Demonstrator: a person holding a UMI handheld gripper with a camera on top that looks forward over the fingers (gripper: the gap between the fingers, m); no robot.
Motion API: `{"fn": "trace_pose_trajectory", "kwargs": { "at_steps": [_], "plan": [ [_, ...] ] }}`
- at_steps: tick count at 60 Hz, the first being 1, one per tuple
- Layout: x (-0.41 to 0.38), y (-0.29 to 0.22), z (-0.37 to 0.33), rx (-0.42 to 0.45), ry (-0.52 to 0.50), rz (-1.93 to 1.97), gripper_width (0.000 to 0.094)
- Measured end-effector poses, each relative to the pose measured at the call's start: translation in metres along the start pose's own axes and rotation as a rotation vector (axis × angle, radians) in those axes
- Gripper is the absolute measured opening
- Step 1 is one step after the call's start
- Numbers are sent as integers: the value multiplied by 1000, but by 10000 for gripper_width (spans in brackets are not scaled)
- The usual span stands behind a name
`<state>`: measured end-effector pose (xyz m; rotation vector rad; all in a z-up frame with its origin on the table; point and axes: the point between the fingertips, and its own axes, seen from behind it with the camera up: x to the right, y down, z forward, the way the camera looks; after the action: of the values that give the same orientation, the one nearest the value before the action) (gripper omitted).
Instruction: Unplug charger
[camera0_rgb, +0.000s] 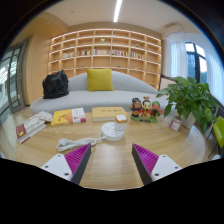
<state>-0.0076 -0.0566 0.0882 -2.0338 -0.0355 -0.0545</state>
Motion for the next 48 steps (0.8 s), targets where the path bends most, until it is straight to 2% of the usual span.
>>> {"fn": "trace_pose_trajectory", "kwargs": {
  "at_steps": [6, 20, 26, 31, 34, 43, 48],
  "plan": [
    [20, -27, 52, 49, 12, 36, 847],
    [35, -43, 157, 39, 3, 53, 806],
    [31, -41, 185, 30, -7, 52, 697],
    [30, -41, 198, 37, -12, 61, 557],
    [40, -43, 200, 55, 30, 56, 386],
    [37, -43, 199, 48, 25, 51, 258],
    [37, -45, 198, 43, 28, 64, 228]
  ]
}}
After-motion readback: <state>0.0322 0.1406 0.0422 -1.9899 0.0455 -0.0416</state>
